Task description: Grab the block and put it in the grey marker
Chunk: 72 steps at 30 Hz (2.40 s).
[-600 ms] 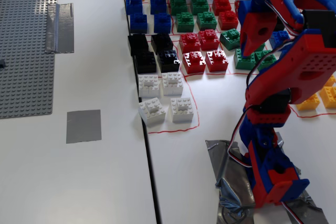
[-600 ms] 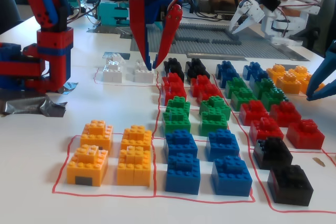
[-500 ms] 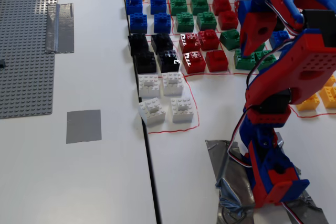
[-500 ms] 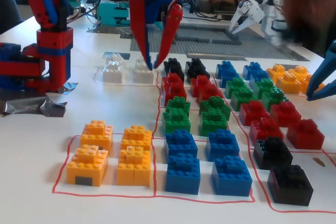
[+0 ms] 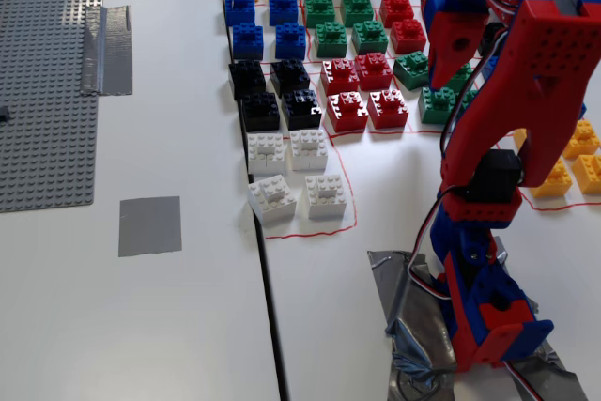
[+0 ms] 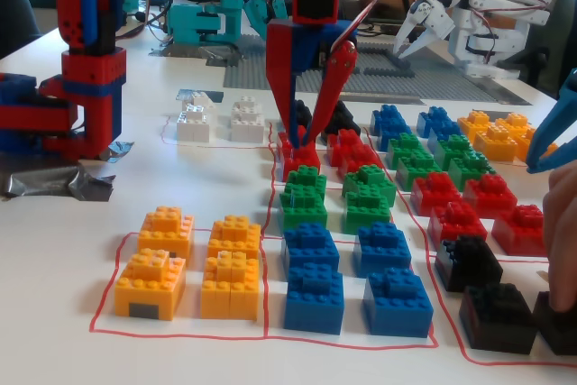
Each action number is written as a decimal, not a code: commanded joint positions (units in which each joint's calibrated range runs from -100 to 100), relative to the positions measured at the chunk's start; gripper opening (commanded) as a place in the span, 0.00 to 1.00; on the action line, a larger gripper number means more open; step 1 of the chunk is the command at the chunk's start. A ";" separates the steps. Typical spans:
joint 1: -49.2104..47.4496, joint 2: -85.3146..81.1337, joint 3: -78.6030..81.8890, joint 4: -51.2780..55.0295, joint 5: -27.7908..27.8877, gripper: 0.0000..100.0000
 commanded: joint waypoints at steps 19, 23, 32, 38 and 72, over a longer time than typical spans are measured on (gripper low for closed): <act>-18.72 -13.84 2.09 5.12 -3.27 0.12; -21.17 -13.76 3.09 5.28 -3.57 0.24; -22.45 -10.87 3.36 3.74 -4.44 0.21; -23.92 -6.74 0.00 3.25 -5.13 0.19; -27.55 6.71 -8.17 0.01 -7.81 0.23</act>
